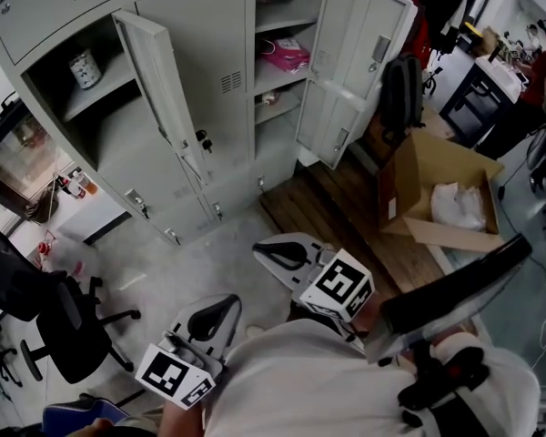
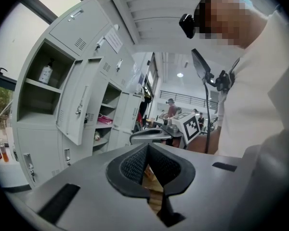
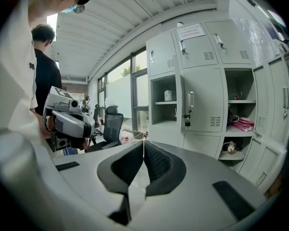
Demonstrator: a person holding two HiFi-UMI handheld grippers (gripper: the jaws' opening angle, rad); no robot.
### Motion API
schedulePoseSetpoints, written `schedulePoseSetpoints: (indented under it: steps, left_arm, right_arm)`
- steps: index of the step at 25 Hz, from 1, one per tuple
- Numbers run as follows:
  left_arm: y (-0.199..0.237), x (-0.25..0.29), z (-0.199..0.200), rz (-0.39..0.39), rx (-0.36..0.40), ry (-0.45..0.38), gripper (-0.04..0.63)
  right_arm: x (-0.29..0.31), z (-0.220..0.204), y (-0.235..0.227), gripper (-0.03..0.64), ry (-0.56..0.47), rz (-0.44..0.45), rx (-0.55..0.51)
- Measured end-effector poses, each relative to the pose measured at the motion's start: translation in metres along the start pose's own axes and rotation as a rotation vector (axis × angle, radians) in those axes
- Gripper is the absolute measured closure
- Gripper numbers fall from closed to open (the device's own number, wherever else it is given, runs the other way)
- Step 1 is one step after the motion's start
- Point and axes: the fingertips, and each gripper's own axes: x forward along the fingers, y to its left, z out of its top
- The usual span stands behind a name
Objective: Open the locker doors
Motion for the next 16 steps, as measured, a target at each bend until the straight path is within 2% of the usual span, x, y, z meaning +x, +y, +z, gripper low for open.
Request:
schedulePoseSetpoints:
  steps: [11, 16]
  left_arm:
    - [0.004, -0.011, 0.001, 0.029, 0.005, -0.007, 0.584]
    - [0.001, -0.003, 0.000, 0.008, 0.004, -0.009, 0.584]
  right_arm:
    - [0.007, 0.006, 0.008, 0.600, 0.002, 0.023, -0.021]
    - [0.000, 0.003, 0.002, 0.601, 0.009, 0.005, -0.014]
